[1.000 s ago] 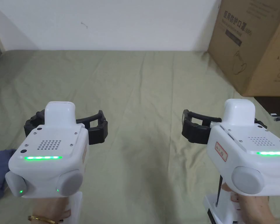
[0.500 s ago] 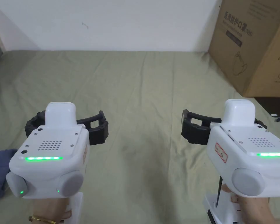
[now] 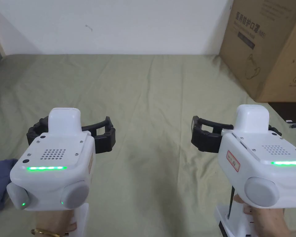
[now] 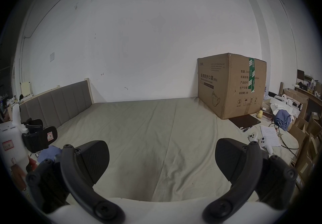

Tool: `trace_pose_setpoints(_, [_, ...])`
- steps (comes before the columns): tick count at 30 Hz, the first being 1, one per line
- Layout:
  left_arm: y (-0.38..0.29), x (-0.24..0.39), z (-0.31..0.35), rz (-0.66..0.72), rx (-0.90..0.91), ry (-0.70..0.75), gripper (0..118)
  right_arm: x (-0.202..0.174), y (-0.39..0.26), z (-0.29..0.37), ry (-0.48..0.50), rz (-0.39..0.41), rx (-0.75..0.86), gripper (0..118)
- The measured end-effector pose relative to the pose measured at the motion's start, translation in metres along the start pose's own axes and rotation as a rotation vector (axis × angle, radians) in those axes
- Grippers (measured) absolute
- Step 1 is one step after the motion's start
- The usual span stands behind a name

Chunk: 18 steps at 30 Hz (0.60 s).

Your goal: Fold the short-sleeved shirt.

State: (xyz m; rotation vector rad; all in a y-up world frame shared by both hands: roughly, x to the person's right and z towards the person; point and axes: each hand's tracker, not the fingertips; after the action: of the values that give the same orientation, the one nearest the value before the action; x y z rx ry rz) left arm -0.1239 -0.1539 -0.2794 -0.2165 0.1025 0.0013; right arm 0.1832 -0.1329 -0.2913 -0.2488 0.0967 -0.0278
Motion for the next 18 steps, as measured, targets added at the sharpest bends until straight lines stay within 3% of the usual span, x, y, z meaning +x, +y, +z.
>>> trace_pose_setpoints(6, [0.000, 0.000, 0.000, 0.009, -0.002, -0.003, 114, -0.001, 0.003, 0.000, -0.016, -0.003, -0.005, 118])
trace_pose_setpoints(8, [0.002, 0.001, 0.001, 0.014, -0.005, -0.004, 114, -0.002, 0.012, -0.003, -0.039, -0.043, -0.098, 118])
trace_pose_setpoints(11, [0.004, 0.000, 0.002, 0.071, -0.038, -0.029, 115, -0.001, 0.030, -0.013, -0.153, -0.140, -0.307, 118])
trace_pose_setpoints(14, [-0.005, 0.003, 0.004, 0.090, -0.143, -0.012, 116, -0.003, 0.039, -0.011, -0.242, -0.145, -0.358, 118])
trace_pose_setpoints(18, [-0.031, 0.008, 0.006, 0.052, -0.246, -0.002, 116, -0.006, 0.033, -0.003, -0.187, -0.102, -0.488, 118])
